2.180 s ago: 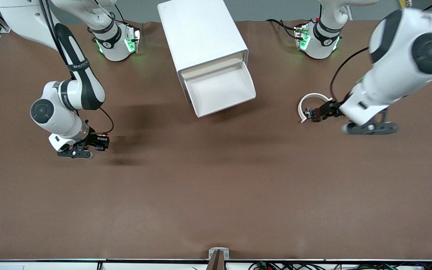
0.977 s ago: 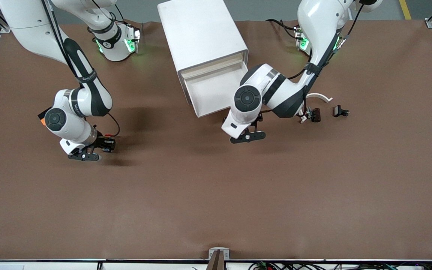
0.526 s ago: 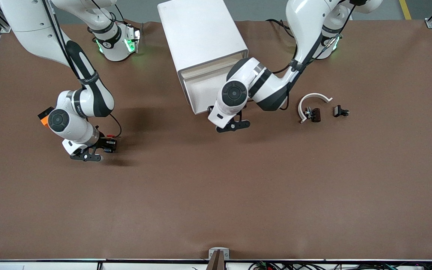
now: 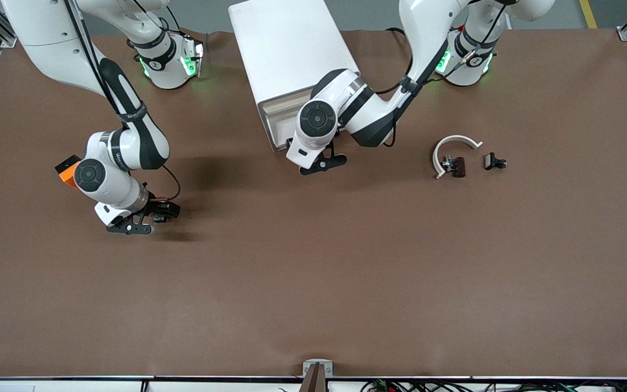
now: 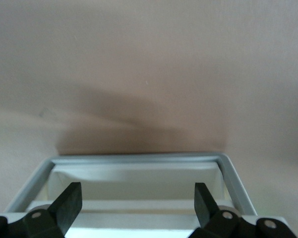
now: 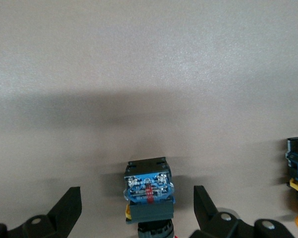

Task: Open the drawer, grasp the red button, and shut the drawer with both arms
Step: 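Push the drawer closed with the left gripper while the right gripper withdraws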

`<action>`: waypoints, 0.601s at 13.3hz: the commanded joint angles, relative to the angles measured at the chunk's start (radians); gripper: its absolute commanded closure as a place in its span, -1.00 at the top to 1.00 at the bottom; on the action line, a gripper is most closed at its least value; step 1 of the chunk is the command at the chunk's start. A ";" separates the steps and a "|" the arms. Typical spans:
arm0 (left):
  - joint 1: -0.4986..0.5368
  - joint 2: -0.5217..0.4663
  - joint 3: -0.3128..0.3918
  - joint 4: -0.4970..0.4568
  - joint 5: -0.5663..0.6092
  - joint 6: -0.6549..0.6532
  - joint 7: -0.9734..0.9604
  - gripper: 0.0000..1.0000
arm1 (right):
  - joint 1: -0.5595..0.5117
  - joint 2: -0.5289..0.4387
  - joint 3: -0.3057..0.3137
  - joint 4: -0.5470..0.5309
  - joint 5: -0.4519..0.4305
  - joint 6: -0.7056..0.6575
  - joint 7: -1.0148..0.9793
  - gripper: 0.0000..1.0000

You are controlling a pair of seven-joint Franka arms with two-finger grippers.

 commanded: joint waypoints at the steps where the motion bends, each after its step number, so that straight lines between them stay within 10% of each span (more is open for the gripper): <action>1: -0.029 0.010 0.001 0.009 -0.046 -0.024 -0.021 1.00 | 0.004 -0.039 -0.001 0.045 -0.012 -0.107 0.014 1.00; 8: -0.085 0.015 0.001 0.004 -0.066 -0.028 -0.215 1.00 | 0.001 -0.146 -0.002 0.181 -0.018 -0.432 0.018 1.00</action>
